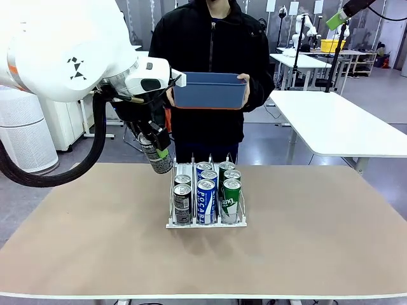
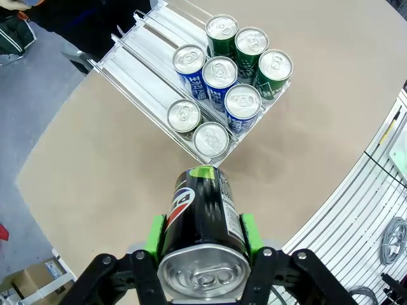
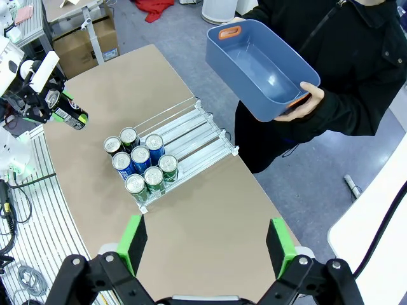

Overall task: Fill the beverage cans into the dispenser.
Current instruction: Place the picked Pepsi coke in the line of the Automatic Can Dispenser with the same cans.

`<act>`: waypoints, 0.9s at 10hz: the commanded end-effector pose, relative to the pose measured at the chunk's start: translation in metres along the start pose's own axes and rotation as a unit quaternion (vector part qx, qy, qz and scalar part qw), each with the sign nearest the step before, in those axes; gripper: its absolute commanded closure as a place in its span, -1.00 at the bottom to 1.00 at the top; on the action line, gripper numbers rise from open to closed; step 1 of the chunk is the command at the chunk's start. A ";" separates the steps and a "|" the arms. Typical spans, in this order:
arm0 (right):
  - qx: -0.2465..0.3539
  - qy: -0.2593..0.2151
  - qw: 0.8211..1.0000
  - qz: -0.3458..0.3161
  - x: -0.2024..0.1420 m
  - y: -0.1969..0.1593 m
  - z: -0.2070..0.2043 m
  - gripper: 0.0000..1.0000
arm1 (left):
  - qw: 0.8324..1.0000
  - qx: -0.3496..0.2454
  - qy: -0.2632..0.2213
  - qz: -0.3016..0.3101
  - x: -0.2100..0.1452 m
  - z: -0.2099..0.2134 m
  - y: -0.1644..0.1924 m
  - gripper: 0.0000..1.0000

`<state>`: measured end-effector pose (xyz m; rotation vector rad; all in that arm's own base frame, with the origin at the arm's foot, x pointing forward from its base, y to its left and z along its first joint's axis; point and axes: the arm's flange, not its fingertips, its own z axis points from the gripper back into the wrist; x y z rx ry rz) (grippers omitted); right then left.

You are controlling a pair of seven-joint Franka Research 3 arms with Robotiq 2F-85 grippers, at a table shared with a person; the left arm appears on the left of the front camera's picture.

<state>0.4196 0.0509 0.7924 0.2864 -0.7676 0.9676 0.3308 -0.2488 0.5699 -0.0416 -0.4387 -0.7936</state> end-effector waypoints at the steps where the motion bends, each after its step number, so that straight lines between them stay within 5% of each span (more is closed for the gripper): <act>1: 0.004 0.000 1.000 -0.004 0.000 0.001 0.000 -1.00 | 1.000 0.006 -0.001 0.006 0.000 0.001 0.002 -0.16; 4: 0.004 0.000 1.000 -0.004 0.000 0.001 0.000 -1.00 | 1.000 0.000 0.000 0.000 0.000 0.000 0.000 -0.16; 7: 0.004 0.000 1.000 -0.004 0.000 0.001 0.000 -1.00 | 0.994 0.023 0.044 0.095 0.009 -0.020 -0.031 -0.16; 9: 0.004 0.000 1.000 -0.004 0.000 0.001 0.000 -1.00 | 0.995 0.024 0.047 0.085 0.009 -0.033 -0.056 -0.16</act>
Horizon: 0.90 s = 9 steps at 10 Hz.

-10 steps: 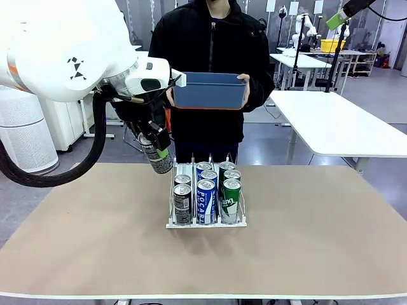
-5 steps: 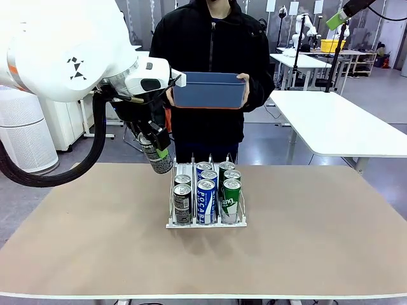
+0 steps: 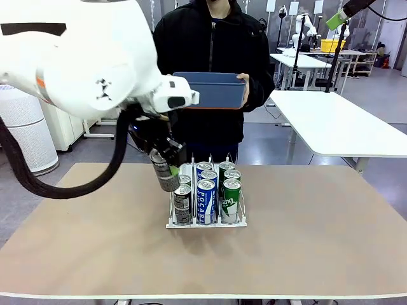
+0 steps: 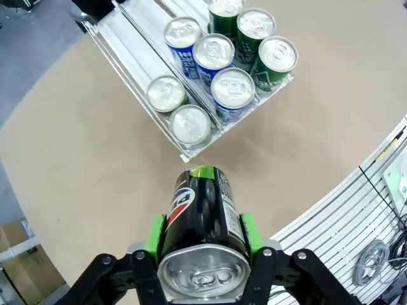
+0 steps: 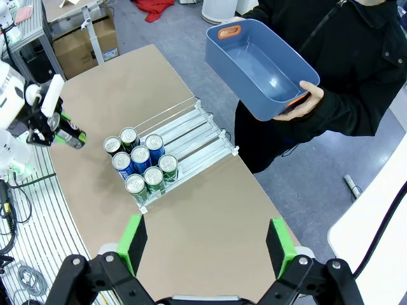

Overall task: Fill the beverage cans into the dispenser.
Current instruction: Place the picked Pepsi coke in the line of the Automatic Can Dispenser with the same cans.

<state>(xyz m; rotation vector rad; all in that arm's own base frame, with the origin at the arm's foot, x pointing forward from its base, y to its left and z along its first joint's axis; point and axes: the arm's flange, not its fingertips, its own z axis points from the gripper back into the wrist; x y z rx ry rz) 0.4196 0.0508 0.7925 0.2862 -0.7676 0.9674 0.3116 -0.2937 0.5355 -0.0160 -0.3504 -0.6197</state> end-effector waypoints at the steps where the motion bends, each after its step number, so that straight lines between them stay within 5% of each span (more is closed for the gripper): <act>1: 0.004 0.000 1.000 -0.004 0.000 0.001 0.000 -1.00 | 1.000 0.011 -0.002 -0.007 -0.001 -0.005 -0.016 -0.16; 5: 0.004 0.000 1.000 -0.004 0.000 0.001 0.000 -1.00 | 0.997 -0.022 0.001 -0.072 -0.012 -0.050 -0.042 -0.16; 9: 0.004 0.000 1.000 -0.004 0.000 0.001 0.000 -1.00 | 0.997 -0.022 0.000 -0.072 -0.016 -0.076 -0.040 -0.16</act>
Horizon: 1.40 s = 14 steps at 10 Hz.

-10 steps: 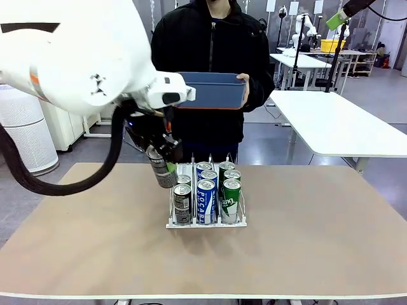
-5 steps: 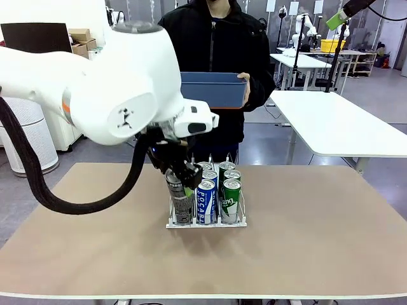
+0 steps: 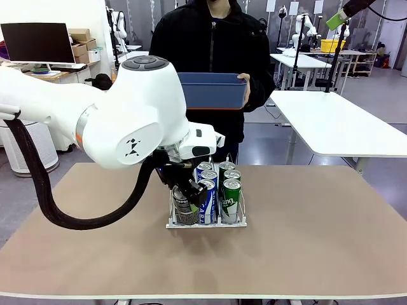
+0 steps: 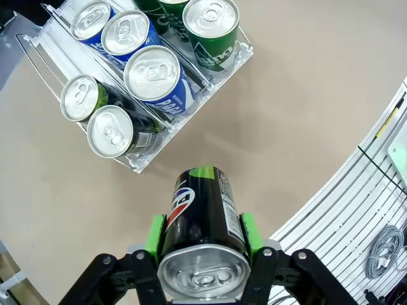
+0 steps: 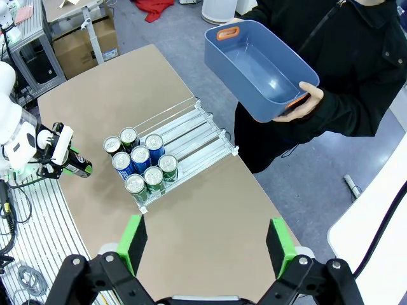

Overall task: Fill the beverage cans into the dispenser.
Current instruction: Place the picked Pepsi coke in the line of the Automatic Can Dispenser with the same cans.

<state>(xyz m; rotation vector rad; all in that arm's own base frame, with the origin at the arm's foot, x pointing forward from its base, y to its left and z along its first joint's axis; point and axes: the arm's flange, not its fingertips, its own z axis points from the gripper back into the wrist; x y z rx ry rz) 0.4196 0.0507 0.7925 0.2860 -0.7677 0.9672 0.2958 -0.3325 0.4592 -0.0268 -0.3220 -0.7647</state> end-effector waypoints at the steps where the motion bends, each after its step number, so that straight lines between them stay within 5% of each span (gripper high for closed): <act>1: 0.004 0.000 1.000 -0.004 0.000 0.001 0.000 -1.00 | 1.000 0.003 0.002 0.001 -0.003 -0.012 0.010 -0.16; 5: 0.004 0.000 1.000 -0.004 0.000 0.001 0.000 -1.00 | 1.000 -0.002 0.006 0.015 -0.002 -0.026 0.023 -0.16; 6: 0.004 0.000 1.000 -0.004 0.000 0.001 0.000 -1.00 | 0.998 -0.045 0.038 -0.023 -0.006 -0.019 0.024 -0.16; 7: 0.004 0.000 1.000 -0.004 0.000 0.001 0.000 -1.00 | 1.000 -0.006 0.021 0.020 -0.005 -0.024 0.019 -0.16; 14: 0.004 0.000 1.000 -0.004 0.000 0.001 0.000 -1.00 | 0.998 0.015 0.018 0.062 0.006 -0.048 0.039 -0.16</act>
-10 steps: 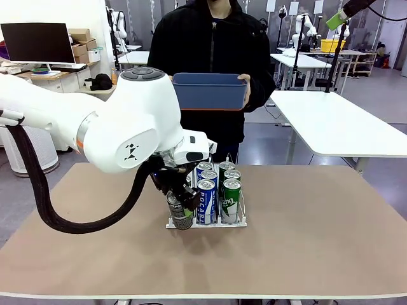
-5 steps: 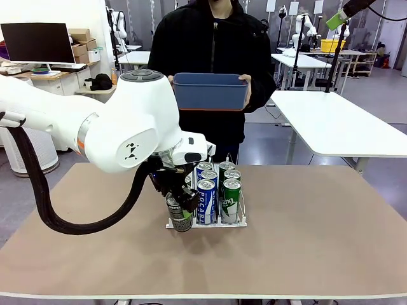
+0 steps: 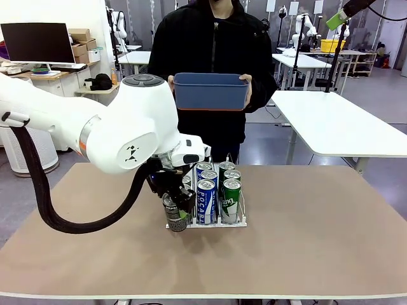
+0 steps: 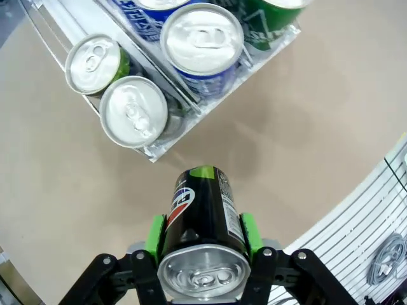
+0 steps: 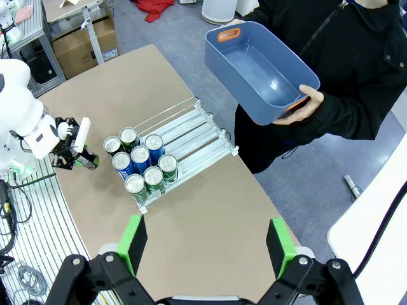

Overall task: Fill the beverage cans into the dispenser.
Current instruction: Place the picked Pepsi coke in the line of the Automatic Can Dispenser with the same cans.

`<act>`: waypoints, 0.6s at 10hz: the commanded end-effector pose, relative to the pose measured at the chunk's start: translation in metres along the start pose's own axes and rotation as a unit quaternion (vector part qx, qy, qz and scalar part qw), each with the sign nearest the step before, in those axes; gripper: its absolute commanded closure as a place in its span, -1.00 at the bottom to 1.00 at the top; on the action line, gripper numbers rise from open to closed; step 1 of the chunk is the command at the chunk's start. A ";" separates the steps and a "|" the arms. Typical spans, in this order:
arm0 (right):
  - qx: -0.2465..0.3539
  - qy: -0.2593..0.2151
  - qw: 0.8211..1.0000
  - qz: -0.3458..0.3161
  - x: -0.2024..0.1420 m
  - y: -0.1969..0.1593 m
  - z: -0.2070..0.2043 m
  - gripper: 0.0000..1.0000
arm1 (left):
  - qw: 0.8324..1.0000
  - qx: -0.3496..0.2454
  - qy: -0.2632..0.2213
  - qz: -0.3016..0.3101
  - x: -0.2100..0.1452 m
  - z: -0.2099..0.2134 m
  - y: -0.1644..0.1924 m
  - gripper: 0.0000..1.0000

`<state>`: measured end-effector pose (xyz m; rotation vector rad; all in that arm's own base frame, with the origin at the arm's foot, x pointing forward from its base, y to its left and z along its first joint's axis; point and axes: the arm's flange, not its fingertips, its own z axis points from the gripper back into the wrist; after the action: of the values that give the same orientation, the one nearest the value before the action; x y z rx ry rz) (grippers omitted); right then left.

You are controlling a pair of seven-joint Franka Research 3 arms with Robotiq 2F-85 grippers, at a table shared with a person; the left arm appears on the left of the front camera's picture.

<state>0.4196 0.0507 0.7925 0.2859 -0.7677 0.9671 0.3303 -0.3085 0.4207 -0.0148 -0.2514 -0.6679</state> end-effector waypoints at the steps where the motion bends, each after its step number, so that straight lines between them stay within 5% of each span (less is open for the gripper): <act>1: 0.004 0.000 1.000 -0.004 0.000 0.001 0.000 -1.00 | 0.999 0.014 -0.026 0.017 0.015 -0.008 0.005 -0.16; 6: 0.004 0.000 1.000 -0.004 0.000 0.001 0.000 -1.00 | 0.998 0.027 -0.046 0.044 0.031 -0.022 0.024 -0.16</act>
<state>0.4196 0.0507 0.7925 0.2858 -0.7677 0.9671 0.3626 -0.3046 0.4077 -0.0315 -0.3010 -0.6061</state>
